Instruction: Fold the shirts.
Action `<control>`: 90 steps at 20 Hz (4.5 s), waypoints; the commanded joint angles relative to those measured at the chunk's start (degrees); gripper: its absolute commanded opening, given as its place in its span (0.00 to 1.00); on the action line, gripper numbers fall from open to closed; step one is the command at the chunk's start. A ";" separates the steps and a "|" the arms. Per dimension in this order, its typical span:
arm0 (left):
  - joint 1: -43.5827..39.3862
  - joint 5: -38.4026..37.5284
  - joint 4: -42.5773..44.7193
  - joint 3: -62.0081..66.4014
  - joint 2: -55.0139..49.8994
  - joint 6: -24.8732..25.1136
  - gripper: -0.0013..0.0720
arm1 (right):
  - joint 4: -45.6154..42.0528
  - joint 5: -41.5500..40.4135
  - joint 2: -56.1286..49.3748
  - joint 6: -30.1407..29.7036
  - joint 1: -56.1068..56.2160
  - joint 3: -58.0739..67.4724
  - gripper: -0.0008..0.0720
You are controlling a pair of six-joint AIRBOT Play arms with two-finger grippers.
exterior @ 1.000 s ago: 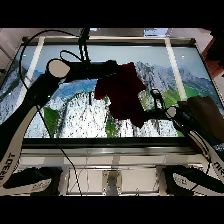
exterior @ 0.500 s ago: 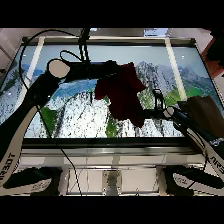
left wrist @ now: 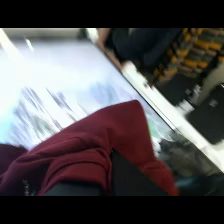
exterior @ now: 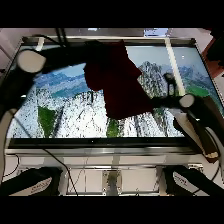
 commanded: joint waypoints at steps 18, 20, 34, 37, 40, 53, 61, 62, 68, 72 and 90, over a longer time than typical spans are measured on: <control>2.19 -26.36 46.18 -10.49 16.52 -15.54 0.04 | 0.57 15.19 10.14 1.53 -7.45 26.60 0.05; 3.43 -21.99 56.43 -11.69 8.13 -21.35 0.04 | -0.20 11.61 2.40 1.79 -7.45 22.43 0.05; 11.56 -2.38 54.73 1.31 -22.53 -29.09 0.84 | 15.17 -38.12 -29.20 4.76 4.02 17.88 0.68; 13.94 -13.49 64.87 7.80 -16.98 -19.61 0.84 | 12.50 -28.33 -24.52 4.76 -0.87 17.94 0.68; 19.45 -21.44 67.19 7.58 -7.13 -14.34 0.84 | 8.96 -11.15 -17.97 4.81 -8.48 17.94 0.68; 60.85 -14.32 3.10 -59.36 18.58 -5.86 0.77 | -0.48 21.27 4.20 4.42 -20.72 2.95 0.67; 60.83 -18.36 -19.56 -55.80 -8.83 9.42 0.77 | 10.03 22.08 11.23 2.93 -20.68 -1.36 0.67; 60.83 -18.36 -19.10 -54.40 -10.95 9.92 0.77 | 11.02 22.53 11.52 2.93 -20.68 -1.36 0.67; 58.07 -17.18 -16.31 -47.12 -15.93 10.29 0.62 | 16.04 22.95 11.63 2.93 -20.65 -1.36 0.67; 52.50 -17.00 -14.78 -45.31 -18.69 10.32 0.62 | 17.90 23.04 11.63 2.93 -20.68 -1.36 0.67; 46.23 -26.60 -12.76 -45.31 -20.50 12.63 0.04 | 13.33 24.11 17.11 21.31 -14.16 -30.91 0.67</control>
